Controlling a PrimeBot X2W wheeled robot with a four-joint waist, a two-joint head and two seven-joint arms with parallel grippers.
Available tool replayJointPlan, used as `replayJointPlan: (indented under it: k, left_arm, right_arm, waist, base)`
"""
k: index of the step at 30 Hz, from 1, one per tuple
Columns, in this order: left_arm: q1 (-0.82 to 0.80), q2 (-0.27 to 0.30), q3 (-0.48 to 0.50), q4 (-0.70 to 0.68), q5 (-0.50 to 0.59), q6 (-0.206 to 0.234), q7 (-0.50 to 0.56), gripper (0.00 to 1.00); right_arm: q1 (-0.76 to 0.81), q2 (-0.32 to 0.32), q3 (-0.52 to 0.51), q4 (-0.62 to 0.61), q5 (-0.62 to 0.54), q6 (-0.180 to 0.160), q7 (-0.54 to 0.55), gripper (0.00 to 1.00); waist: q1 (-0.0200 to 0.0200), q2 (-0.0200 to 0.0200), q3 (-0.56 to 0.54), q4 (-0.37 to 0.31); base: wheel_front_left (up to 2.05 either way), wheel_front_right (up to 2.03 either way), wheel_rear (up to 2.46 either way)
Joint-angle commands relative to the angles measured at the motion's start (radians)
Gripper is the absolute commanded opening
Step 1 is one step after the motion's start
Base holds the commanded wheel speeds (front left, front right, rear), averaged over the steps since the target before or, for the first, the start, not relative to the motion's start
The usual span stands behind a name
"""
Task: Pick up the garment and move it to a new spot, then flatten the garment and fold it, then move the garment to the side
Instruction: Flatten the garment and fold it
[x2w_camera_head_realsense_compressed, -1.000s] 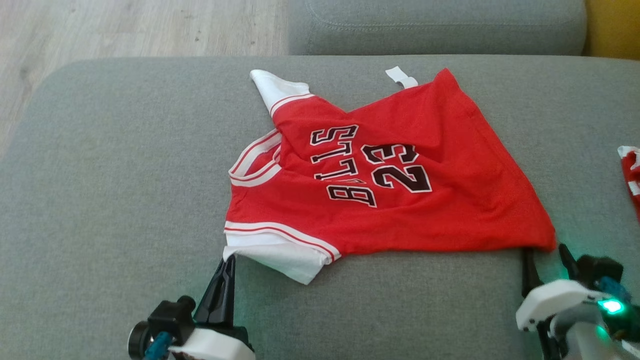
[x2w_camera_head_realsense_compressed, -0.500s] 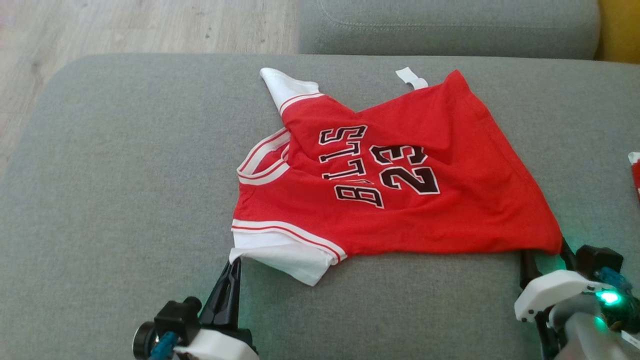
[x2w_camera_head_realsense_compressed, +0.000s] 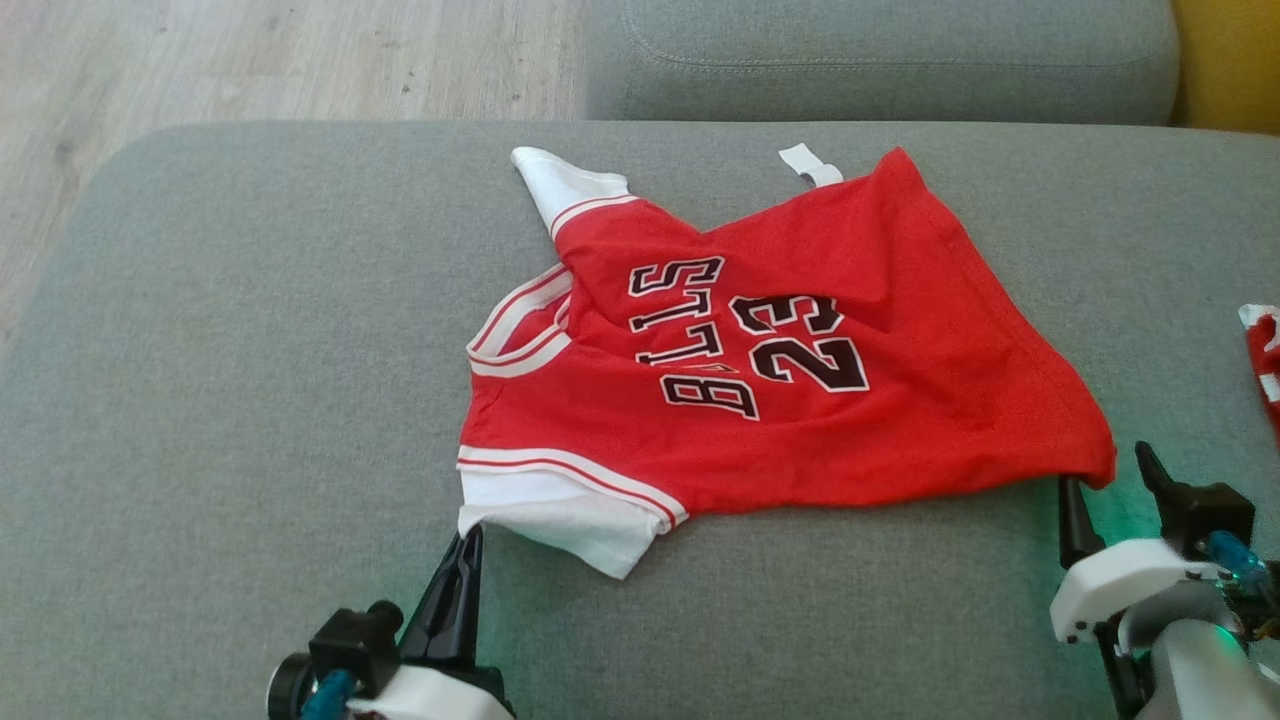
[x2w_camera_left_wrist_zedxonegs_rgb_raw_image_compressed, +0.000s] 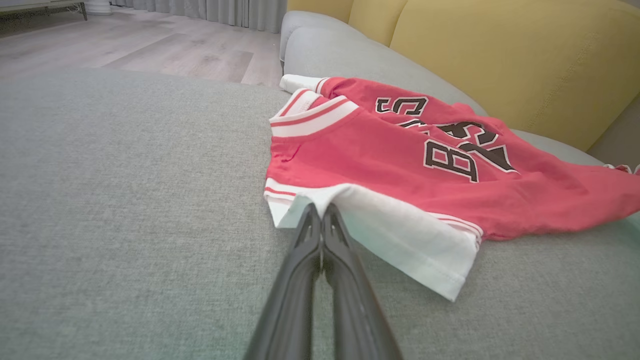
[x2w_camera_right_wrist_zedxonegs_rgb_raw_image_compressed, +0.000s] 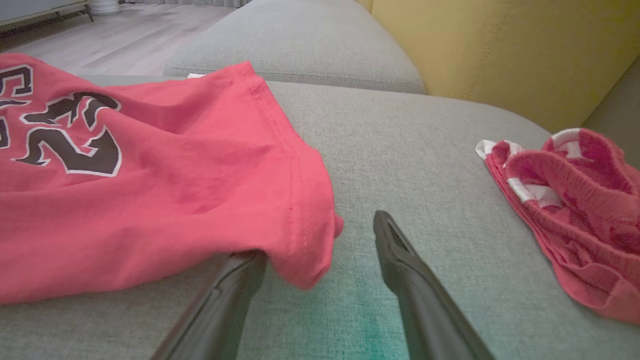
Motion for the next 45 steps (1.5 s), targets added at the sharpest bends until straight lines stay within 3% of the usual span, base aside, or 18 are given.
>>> replayJointPlan:
  k: [1,6,25,36,37,39,45]
  left_arm:
    - [-0.018,0.001,0.030,-0.018,-0.008,-0.001,-0.005,0.00]
    - [-0.014,0.001,0.032,-0.011,-0.012,-0.003,-0.005,0.00]
    - [0.003,0.001,0.038,0.014,-0.019,-0.006,-0.005,0.00]
    - [-0.004,0.001,0.030,0.010,-0.022,-0.007,-0.005,0.00]
    - [-0.004,0.001,0.030,0.011,-0.023,-0.007,-0.005,0.00]
    - [-0.004,0.001,0.030,0.013,-0.023,-0.007,-0.005,0.00]
    - [-0.007,0.001,0.038,0.011,-0.021,-0.006,-0.005,0.00]
  right_arm:
    - [-0.009,-0.007,0.027,-0.037,-0.014,-0.001,-0.007,1.00]
    - [-0.004,-0.005,0.027,-0.072,-0.063,-0.001,-0.007,1.00]
    - [0.016,0.017,0.020,-0.046,-0.029,-0.001,-0.007,1.00]
    - [-0.011,0.003,0.039,-0.059,-0.068,-0.001,-0.007,1.00]
    - [-0.013,0.003,0.038,-0.055,-0.072,-0.001,-0.007,0.87]
    - [-0.018,0.004,0.037,-0.045,-0.076,-0.001,-0.007,0.00]
    - [-0.028,0.010,0.040,-0.044,-0.067,-0.001,-0.007,0.00]
  waist:
    - [0.0000,0.0000,-0.001,0.000]
    - [0.0000,0.0000,-0.002,0.001]
    - [0.0000,0.0000,-0.037,-0.013]
    - [0.0000,0.0000,-0.017,-0.007]
    - [0.0000,0.0000,-0.017,-0.006]
    - [0.0000,0.0000,-0.016,-0.003]
    - [0.0000,0.0000,-0.022,-0.003]
  base:
    - [0.00,0.00,0.00]
    - [0.00,0.00,0.00]
    - [0.00,0.00,0.00]
    - [0.00,0.00,0.00]
    - [0.00,0.00,0.00]
    - [0.00,0.00,0.00]
    - [0.00,0.00,0.00]
